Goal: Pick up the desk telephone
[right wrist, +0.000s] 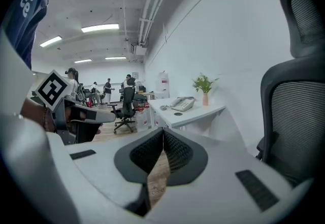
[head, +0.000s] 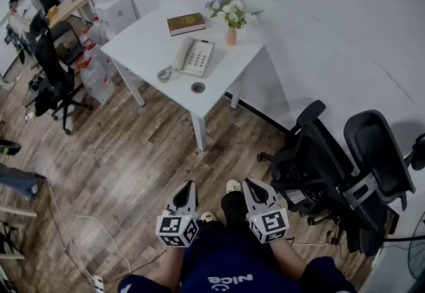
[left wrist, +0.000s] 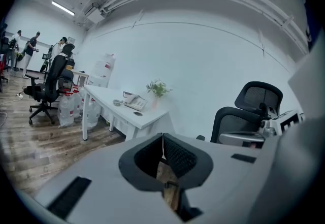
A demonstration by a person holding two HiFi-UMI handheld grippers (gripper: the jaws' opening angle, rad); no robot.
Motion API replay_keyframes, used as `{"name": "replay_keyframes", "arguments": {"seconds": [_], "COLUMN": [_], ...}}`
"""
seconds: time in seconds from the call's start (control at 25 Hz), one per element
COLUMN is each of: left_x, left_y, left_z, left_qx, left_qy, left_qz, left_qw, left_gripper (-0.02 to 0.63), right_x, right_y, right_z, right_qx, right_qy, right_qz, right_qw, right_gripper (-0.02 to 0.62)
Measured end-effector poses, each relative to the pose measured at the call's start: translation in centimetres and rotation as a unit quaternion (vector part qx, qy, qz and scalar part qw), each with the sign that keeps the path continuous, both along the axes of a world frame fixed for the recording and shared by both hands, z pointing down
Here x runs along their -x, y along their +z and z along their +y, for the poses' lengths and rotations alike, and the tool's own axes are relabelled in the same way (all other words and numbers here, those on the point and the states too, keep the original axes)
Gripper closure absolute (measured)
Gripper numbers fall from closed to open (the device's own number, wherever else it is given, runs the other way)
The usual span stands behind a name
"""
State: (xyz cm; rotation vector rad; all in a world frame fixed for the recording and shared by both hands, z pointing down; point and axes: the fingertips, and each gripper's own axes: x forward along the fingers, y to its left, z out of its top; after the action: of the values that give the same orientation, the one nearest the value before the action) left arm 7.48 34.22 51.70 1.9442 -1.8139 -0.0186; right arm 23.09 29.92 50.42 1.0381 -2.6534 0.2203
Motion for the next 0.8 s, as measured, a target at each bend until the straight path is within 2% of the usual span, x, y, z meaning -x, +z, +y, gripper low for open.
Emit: {"name": "replay_keyframes", "arguments": {"seconds": [0.32,0.6,0.8], "left_x": [2.5,4.5,4.3], "left_y": [0.2,-0.9,-1.5], "left_z": [-6.6,-15.6,-21.2], "left_qx": [0.014,0.007,-0.001], "left_qy": [-0.035,-0.065,-0.067], "left_qz": [-0.013,-0.029,-0.037], "left_qw": [0.9992,0.9974,0.9971], "left_gripper": [0.586,0.586,0.586], "right_x": [3.2,6.9,6.0], "right_y": [0.1,-1.1,-0.9], "right_z": [-9.4,-19.7,-25.8], "right_qx": [0.001,-0.015,-0.011], "right_qy": [-0.033,-0.067,-0.059], "right_qz": [-0.012,-0.023,-0.025], "right_qw": [0.999,0.997,0.998], "right_gripper": [0.572,0.572,0.572]}}
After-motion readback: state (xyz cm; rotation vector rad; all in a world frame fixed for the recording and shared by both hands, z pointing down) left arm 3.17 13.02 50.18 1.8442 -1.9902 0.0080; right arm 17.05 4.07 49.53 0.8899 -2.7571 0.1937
